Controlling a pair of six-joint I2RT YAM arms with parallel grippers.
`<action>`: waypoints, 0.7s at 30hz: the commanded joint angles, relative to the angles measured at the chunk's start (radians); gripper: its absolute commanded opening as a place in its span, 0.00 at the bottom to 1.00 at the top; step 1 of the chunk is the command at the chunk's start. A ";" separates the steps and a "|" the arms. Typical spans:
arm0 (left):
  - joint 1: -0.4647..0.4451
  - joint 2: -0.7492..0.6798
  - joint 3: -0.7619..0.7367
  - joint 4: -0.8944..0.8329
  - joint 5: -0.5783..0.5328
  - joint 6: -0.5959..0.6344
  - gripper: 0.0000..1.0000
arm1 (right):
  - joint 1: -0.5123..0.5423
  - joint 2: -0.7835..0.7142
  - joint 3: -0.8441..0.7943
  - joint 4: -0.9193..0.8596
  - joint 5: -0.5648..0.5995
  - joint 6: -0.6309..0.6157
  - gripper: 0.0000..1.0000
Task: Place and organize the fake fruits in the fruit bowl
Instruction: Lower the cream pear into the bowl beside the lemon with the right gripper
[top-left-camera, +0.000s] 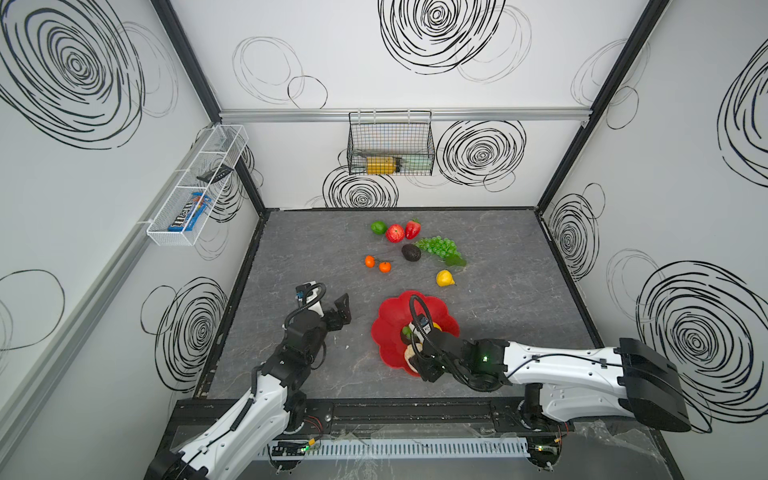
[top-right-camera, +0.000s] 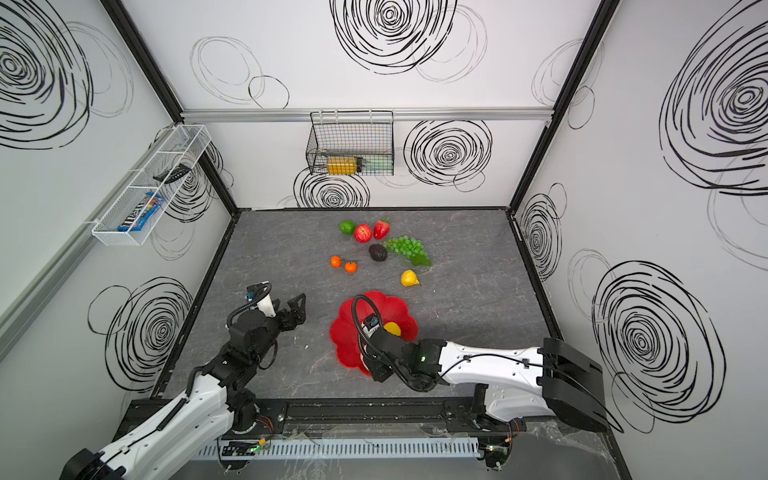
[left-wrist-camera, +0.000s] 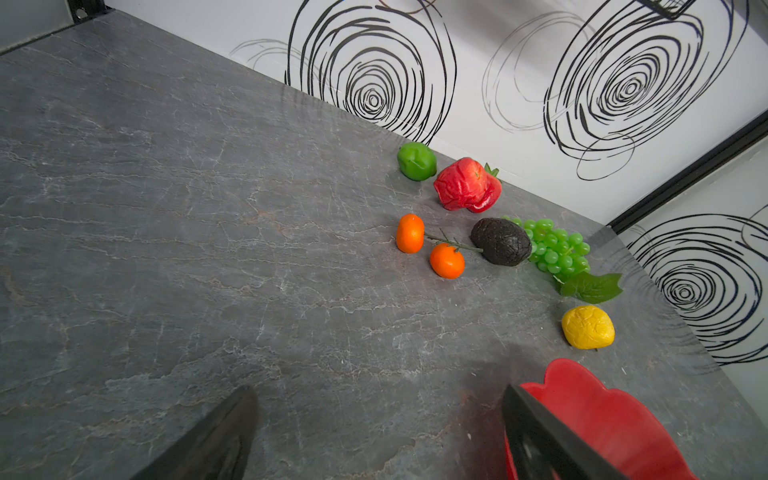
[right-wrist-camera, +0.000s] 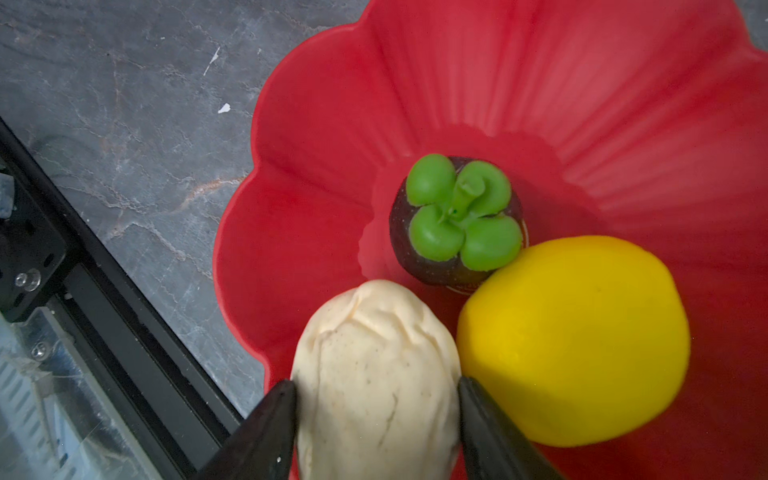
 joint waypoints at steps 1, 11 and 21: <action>0.011 -0.001 -0.011 0.058 0.006 0.011 0.96 | 0.005 0.011 0.033 -0.034 0.018 0.021 0.66; 0.016 0.003 -0.011 0.062 0.010 0.010 0.96 | 0.004 -0.003 0.031 -0.035 0.011 0.009 0.73; 0.019 0.017 -0.013 0.072 0.016 0.011 0.96 | 0.004 -0.031 0.024 -0.030 0.010 0.010 0.72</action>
